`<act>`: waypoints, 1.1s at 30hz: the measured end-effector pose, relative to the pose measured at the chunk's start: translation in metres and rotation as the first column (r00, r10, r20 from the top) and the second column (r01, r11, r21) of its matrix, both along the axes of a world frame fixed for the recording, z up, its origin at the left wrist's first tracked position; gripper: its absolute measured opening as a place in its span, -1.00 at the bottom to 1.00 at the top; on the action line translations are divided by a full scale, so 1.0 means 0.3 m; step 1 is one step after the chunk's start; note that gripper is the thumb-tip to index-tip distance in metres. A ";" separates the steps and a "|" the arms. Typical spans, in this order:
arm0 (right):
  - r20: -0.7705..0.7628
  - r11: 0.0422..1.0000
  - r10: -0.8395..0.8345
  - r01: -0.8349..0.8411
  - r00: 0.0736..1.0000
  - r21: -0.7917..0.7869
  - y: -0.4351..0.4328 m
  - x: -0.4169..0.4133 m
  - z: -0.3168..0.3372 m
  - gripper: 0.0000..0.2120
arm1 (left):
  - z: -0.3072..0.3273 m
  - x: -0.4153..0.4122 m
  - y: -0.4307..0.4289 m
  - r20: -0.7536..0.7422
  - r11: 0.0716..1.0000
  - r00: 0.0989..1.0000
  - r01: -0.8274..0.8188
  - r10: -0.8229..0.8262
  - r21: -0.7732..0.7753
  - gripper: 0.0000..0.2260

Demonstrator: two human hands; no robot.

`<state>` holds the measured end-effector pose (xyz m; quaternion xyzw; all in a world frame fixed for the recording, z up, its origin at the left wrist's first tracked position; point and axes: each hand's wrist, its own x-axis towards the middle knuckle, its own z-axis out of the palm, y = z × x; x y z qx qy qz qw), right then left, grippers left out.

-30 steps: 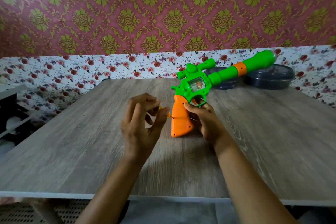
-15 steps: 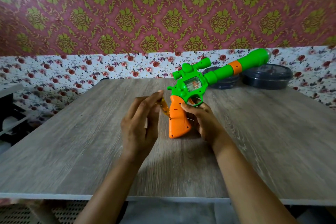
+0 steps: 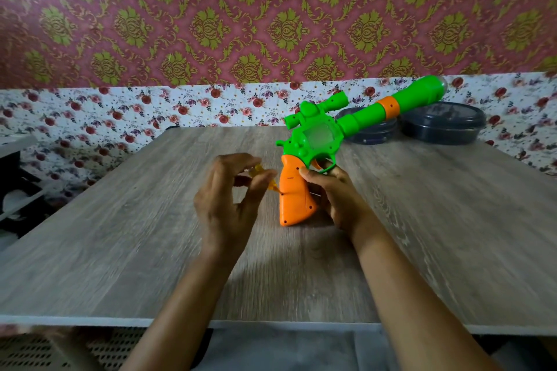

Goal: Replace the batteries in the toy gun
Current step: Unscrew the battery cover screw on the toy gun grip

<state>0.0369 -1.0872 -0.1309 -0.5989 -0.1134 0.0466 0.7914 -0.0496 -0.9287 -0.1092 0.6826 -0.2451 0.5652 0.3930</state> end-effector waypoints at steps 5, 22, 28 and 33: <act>0.021 1.000 0.024 -0.024 0.999 0.003 -0.002 -0.002 0.002 -0.77 | -0.006 0.003 -0.009 0.005 0.993 0.999 0.031 -0.032 0.114 -0.81; -0.016 1.000 0.011 -0.011 1.000 0.025 0.003 0.007 0.002 -0.70 | 0.001 0.012 0.006 0.020 0.991 1.000 -0.004 0.006 -0.133 -0.80; -0.002 1.000 0.011 -0.011 1.000 0.025 0.004 0.000 0.005 -0.72 | 0.003 0.007 -0.001 0.053 1.000 0.999 -0.003 0.003 0.004 -0.83; -0.009 1.000 0.000 0.000 1.000 0.004 0.003 -0.004 0.008 -0.69 | -0.001 0.006 -0.001 0.069 0.997 0.995 -0.071 0.069 0.028 -0.79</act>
